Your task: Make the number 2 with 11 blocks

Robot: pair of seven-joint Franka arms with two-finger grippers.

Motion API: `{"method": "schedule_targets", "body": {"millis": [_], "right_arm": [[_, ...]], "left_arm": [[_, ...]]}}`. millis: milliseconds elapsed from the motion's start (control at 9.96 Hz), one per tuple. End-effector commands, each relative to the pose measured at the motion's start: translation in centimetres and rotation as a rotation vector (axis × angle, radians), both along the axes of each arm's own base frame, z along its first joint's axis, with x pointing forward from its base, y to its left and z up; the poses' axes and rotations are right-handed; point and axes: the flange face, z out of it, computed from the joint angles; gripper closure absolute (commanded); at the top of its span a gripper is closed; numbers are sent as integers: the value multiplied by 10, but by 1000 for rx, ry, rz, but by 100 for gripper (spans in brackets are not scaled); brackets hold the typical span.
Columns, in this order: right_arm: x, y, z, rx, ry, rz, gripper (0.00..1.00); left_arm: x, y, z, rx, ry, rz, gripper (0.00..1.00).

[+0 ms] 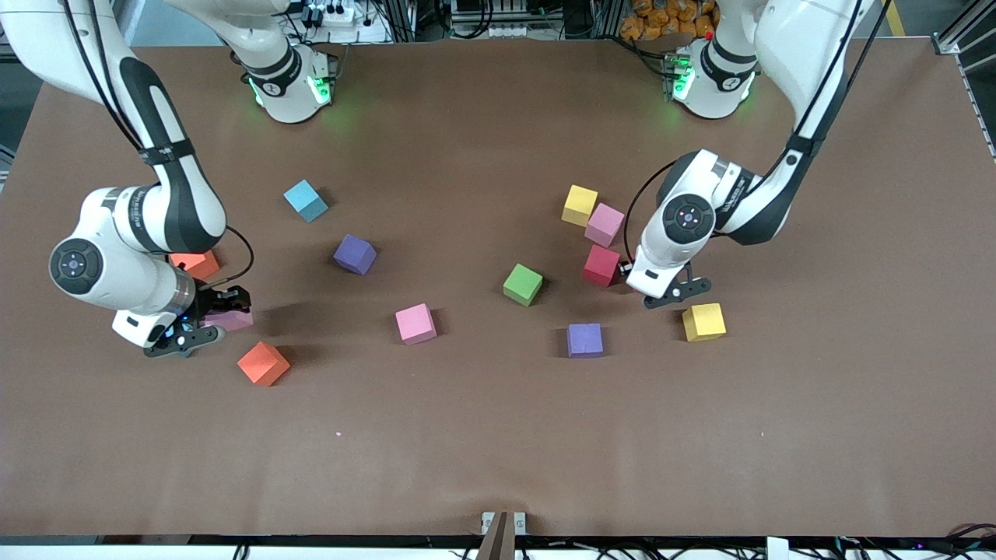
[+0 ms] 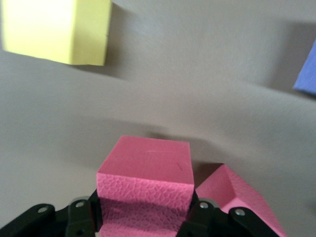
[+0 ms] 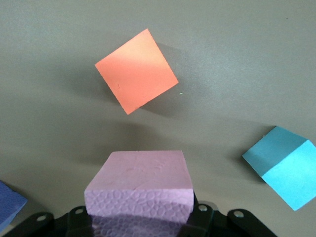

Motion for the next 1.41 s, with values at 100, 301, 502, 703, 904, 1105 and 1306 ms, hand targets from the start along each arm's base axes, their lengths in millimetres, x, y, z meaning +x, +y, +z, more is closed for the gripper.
{"method": "schedule_targets", "body": {"millis": [100, 301, 502, 703, 904, 1105, 1306], "right_arm": [[-7, 4, 10, 4, 5, 20, 38], [-11, 17, 22, 6, 24, 31, 38], [-10, 17, 23, 5, 21, 31, 38], [-12, 24, 25, 8, 30, 43, 38], [-14, 26, 26, 35, 39, 23, 38], [-16, 38, 30, 43, 46, 35, 38], [-16, 41, 30, 44, 50, 52, 37]], "left_arm": [[-13, -18, 37, 7, -29, 263, 100], [-33, -41, 58, 22, -12, 433, 100], [-59, -79, 62, 29, -8, 571, 100], [-114, -143, 66, 34, 4, 635, 100], [-185, -212, 59, 30, 6, 607, 100], [-255, -263, 49, -26, -1, 442, 100], [-276, -298, 36, -100, 18, 378, 100]]}}
